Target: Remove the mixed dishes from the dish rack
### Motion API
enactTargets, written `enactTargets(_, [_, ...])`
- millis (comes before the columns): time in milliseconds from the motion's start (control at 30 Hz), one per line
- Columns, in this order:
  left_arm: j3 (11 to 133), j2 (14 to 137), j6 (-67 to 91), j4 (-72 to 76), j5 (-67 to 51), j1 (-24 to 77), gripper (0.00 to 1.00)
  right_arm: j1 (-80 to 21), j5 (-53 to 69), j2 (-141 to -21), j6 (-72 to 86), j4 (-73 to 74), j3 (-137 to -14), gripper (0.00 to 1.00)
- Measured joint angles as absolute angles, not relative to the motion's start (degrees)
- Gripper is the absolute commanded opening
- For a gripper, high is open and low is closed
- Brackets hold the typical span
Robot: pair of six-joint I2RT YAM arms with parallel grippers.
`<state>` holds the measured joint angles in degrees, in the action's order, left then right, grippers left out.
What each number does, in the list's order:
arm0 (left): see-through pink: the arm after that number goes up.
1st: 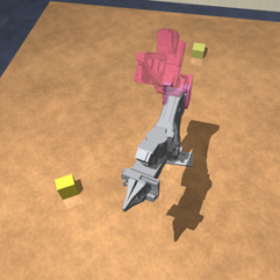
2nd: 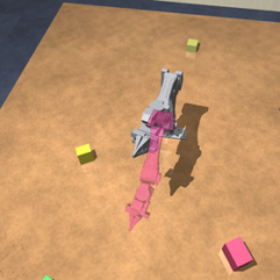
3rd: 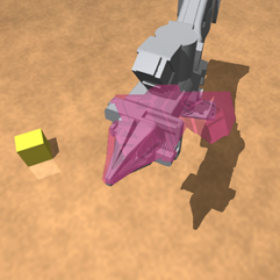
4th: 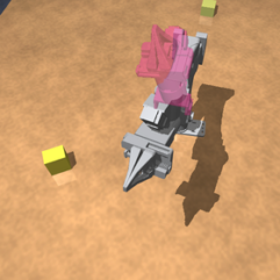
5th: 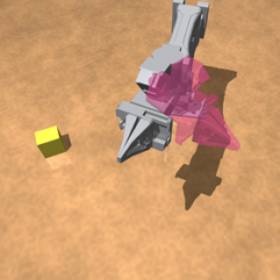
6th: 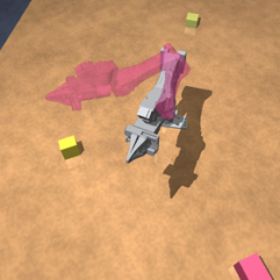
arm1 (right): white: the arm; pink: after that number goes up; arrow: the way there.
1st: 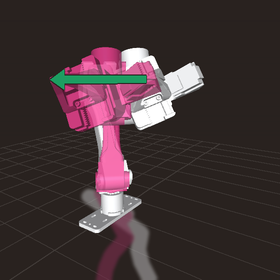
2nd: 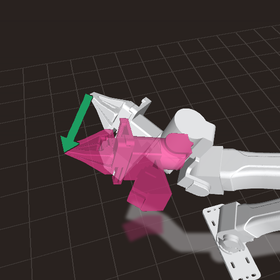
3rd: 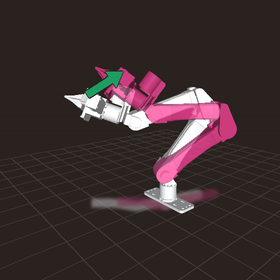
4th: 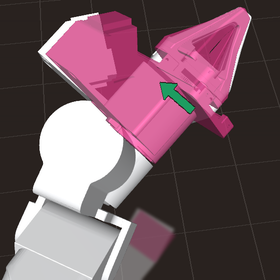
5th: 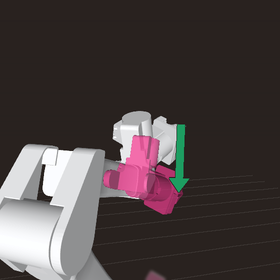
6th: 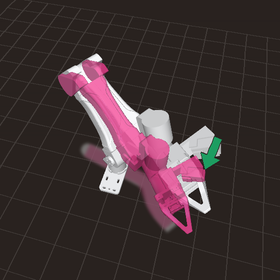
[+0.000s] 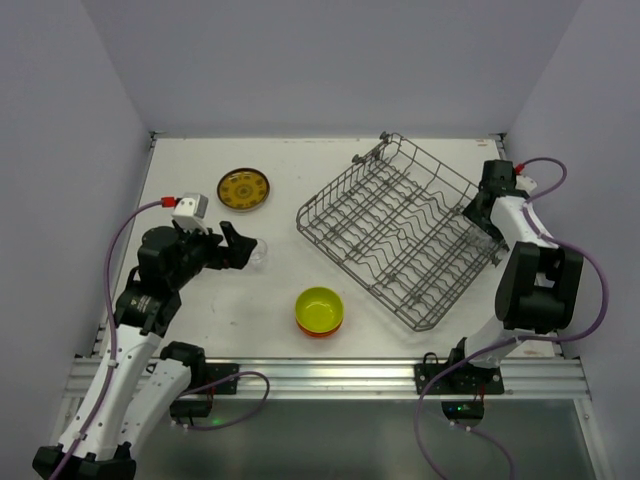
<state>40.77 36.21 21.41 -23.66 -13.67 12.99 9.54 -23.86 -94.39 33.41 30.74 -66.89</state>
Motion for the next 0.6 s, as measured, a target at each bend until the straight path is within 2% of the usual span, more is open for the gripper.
enactTargets(200, [40.77, 36.21, 21.41, -23.66, -13.69, 13.21, 1.00, 9.54, -24.29, -94.39, 33.45, 29.76, -66.76, 0.65])
enactTargets(367, [40.77, 36.21, 21.41, -23.66, -13.69, 13.21, 1.00, 9.54, -24.49, -94.41, 33.45, 29.47, -66.72, 0.64])
enactTargets(600, [40.77, 36.21, 21.41, -23.66, -13.69, 13.21, 1.00, 9.54, -24.56, -95.11, 33.41, 28.95, -66.61, 0.48])
